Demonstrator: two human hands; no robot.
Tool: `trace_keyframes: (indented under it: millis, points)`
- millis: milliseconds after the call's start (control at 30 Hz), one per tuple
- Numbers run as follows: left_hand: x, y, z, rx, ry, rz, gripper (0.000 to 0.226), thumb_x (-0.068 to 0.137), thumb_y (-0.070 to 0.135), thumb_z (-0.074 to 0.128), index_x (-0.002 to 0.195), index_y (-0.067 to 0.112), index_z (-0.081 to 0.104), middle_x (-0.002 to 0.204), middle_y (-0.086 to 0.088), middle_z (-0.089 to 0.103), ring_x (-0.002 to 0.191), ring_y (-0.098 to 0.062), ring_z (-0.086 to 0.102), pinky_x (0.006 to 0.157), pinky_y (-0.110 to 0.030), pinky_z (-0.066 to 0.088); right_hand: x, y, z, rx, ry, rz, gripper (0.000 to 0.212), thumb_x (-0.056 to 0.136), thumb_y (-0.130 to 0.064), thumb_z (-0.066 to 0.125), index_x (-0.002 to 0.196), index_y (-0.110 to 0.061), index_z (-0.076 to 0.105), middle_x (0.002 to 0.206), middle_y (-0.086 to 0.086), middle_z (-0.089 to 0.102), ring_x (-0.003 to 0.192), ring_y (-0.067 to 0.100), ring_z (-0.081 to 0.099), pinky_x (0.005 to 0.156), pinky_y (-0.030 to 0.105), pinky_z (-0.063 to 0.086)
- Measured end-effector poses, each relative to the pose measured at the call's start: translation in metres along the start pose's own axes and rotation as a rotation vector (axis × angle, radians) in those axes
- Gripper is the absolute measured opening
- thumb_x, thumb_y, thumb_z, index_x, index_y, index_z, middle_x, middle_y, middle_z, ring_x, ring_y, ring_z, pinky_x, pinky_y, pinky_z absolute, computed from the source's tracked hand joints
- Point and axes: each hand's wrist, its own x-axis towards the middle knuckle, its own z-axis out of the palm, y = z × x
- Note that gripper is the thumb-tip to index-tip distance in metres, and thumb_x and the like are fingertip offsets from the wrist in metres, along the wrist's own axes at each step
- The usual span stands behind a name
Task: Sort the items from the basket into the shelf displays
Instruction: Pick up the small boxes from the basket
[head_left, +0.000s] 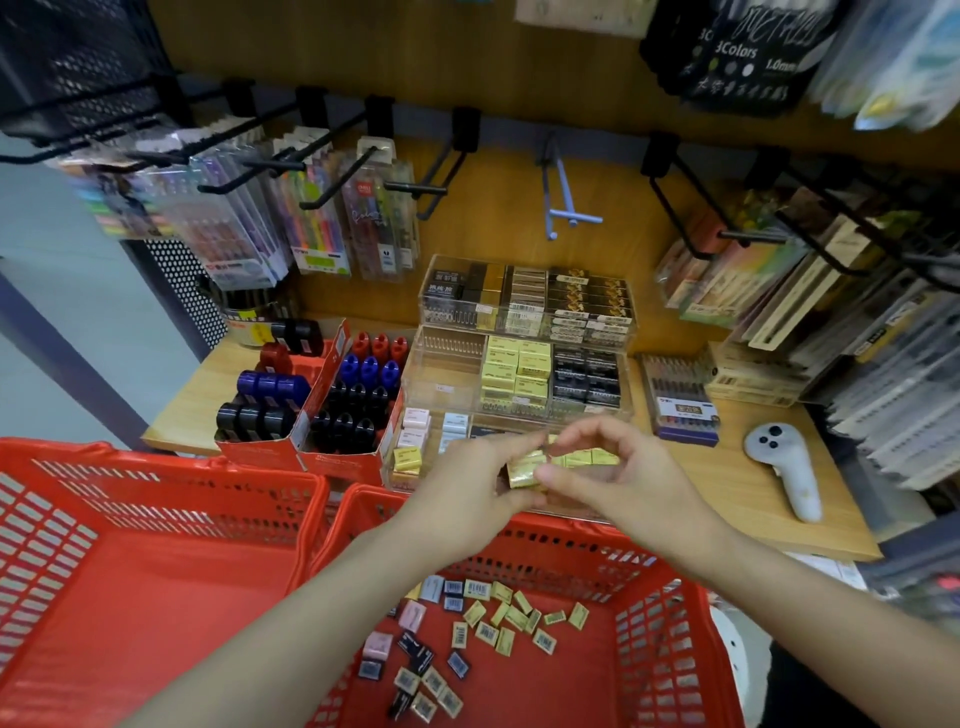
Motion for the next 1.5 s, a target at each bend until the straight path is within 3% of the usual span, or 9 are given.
trace_keyframes:
  millis: [100, 367, 500, 700, 833, 1067, 1167, 1400, 1500]
  points:
    - [-0.001, 0.003, 0.001, -0.030, 0.013, 0.035, 0.054, 0.089, 0.021, 0.072, 0.136, 0.039, 0.051, 0.131, 0.014, 0.062, 0.097, -0.012, 0.067, 0.090, -0.037, 0.056, -0.005, -0.002, 0.003, -0.038, 0.005, -0.010, 0.042, 0.062, -0.029, 0.084, 0.099, -0.016, 0.069, 0.102, -0.007, 0.069, 0.082, 0.019, 0.073, 0.075, 0.030, 0.060]
    - [-0.001, 0.001, 0.000, -0.214, 0.075, -0.090, 0.037, 0.082, 0.019, 0.080, 0.098, 0.041, 0.055, 0.089, 0.008, 0.069, 0.075, -0.004, 0.071, 0.077, -0.030, 0.059, -0.002, 0.005, -0.030, -0.066, 0.160, -0.043, 0.025, 0.067, -0.033, 0.078, 0.091, -0.037, 0.073, 0.086, -0.005, 0.076, 0.075, 0.009, 0.072, 0.057, 0.013, 0.053]
    - [0.004, -0.006, 0.001, -0.302, 0.128, -0.156, 0.034, 0.078, 0.019, 0.083, 0.099, 0.036, 0.062, 0.091, 0.009, 0.069, 0.074, -0.003, 0.070, 0.065, -0.014, 0.052, 0.013, 0.039, -0.071, -0.316, 0.329, 0.093, 0.027, 0.070, -0.030, 0.083, 0.093, -0.023, 0.070, 0.083, -0.006, 0.071, 0.064, 0.001, 0.067, 0.057, 0.009, 0.050]
    - [0.036, -0.013, 0.030, -0.335, 0.121, -0.229, 0.033, 0.092, 0.027, 0.069, 0.124, 0.027, 0.061, 0.100, 0.010, 0.061, 0.092, -0.003, 0.062, 0.076, -0.016, 0.050, 0.034, 0.095, -0.074, -0.620, 0.380, 0.137, 0.028, 0.078, -0.039, 0.079, 0.099, -0.022, 0.072, 0.082, -0.018, 0.061, 0.070, -0.001, 0.058, 0.052, 0.009, 0.038]
    - [0.058, -0.011, 0.058, -0.710, 0.082, -0.363, 0.027, 0.104, 0.025, 0.048, 0.125, 0.023, 0.064, 0.117, -0.008, 0.062, 0.104, -0.018, 0.063, 0.092, -0.028, 0.055, 0.050, 0.115, -0.068, -0.680, 0.409, 0.099, 0.034, 0.079, -0.037, 0.080, 0.107, -0.019, 0.074, 0.083, -0.011, 0.060, 0.066, -0.002, 0.052, 0.056, 0.005, 0.035]
    - [0.083, -0.024, 0.077, -1.093, 0.126, -0.547, 0.024, 0.105, 0.011, 0.045, 0.122, 0.007, 0.061, 0.119, -0.014, 0.066, 0.107, -0.020, 0.067, 0.080, -0.022, 0.056, 0.062, 0.132, -0.058, -0.734, 0.518, 0.092, 0.034, 0.079, -0.040, 0.080, 0.106, -0.020, 0.074, 0.088, -0.011, 0.067, 0.072, 0.009, 0.057, 0.068, 0.023, 0.042]
    - [0.088, -0.029, 0.077, -1.018, 0.119, -0.507, 0.020, 0.101, 0.009, 0.054, 0.118, 0.007, 0.062, 0.113, -0.007, 0.069, 0.102, -0.013, 0.070, 0.080, -0.020, 0.055, 0.063, 0.132, -0.055, -0.730, 0.531, 0.080, 0.029, 0.079, -0.036, 0.080, 0.104, -0.021, 0.072, 0.087, -0.012, 0.064, 0.075, 0.008, 0.057, 0.068, 0.023, 0.041]
    - [0.103, -0.025, 0.081, -0.310, 0.168, -0.334, 0.017, 0.103, 0.021, 0.051, 0.117, 0.019, 0.060, 0.105, -0.004, 0.069, 0.091, -0.023, 0.067, 0.070, -0.027, 0.050, 0.062, 0.130, -0.051, -0.791, 0.476, 0.027, 0.012, 0.084, -0.025, 0.077, 0.094, -0.020, 0.073, 0.101, -0.005, 0.067, 0.070, 0.011, 0.056, 0.071, 0.031, 0.050]
    - [0.111, -0.019, 0.084, -0.262, 0.171, -0.314, 0.021, 0.102, 0.021, 0.052, 0.119, 0.015, 0.063, 0.109, -0.012, 0.069, 0.098, -0.028, 0.064, 0.085, -0.035, 0.052, 0.065, 0.128, -0.052, -0.797, 0.502, 0.025, 0.011, 0.083, -0.025, 0.078, 0.092, -0.020, 0.075, 0.100, -0.006, 0.066, 0.070, 0.009, 0.055, 0.067, 0.024, 0.043]
